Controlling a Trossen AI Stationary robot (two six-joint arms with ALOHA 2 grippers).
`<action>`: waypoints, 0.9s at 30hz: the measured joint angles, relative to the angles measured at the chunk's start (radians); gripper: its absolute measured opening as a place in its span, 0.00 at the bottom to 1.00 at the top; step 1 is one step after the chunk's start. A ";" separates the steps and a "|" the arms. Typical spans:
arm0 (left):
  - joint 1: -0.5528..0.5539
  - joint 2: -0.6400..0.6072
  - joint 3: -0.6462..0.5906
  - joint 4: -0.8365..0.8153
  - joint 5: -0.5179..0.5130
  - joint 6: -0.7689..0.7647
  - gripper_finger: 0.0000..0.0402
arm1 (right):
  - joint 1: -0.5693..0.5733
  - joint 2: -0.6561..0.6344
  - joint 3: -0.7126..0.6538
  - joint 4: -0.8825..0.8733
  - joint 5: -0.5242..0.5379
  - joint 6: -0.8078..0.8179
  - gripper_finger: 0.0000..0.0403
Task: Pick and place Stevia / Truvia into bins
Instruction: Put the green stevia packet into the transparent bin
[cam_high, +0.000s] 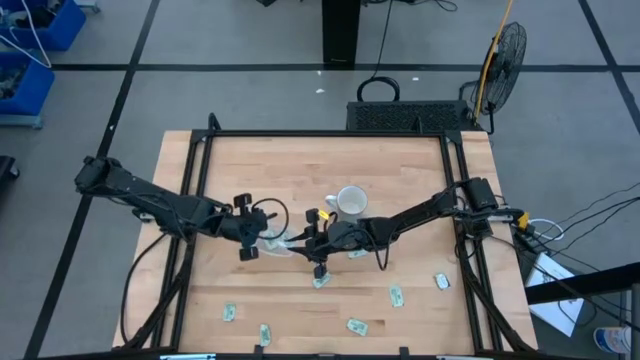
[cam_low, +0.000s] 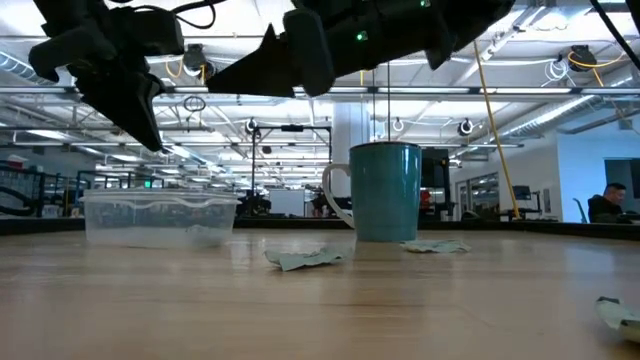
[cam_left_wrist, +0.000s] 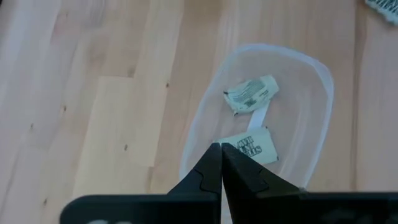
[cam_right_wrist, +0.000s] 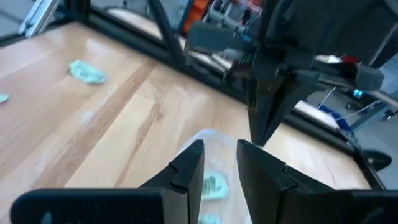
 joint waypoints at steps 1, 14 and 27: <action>0.000 0.000 0.000 0.013 0.000 -0.001 0.03 | 0.002 -0.019 0.000 -0.048 0.000 0.001 0.22; 0.000 0.000 0.000 0.270 -0.029 0.069 0.22 | 0.035 -0.321 -0.007 -0.792 -0.004 0.199 0.22; 0.000 0.000 0.002 0.423 -0.030 0.208 0.28 | 0.104 -0.345 -0.375 -0.537 -0.001 0.367 0.39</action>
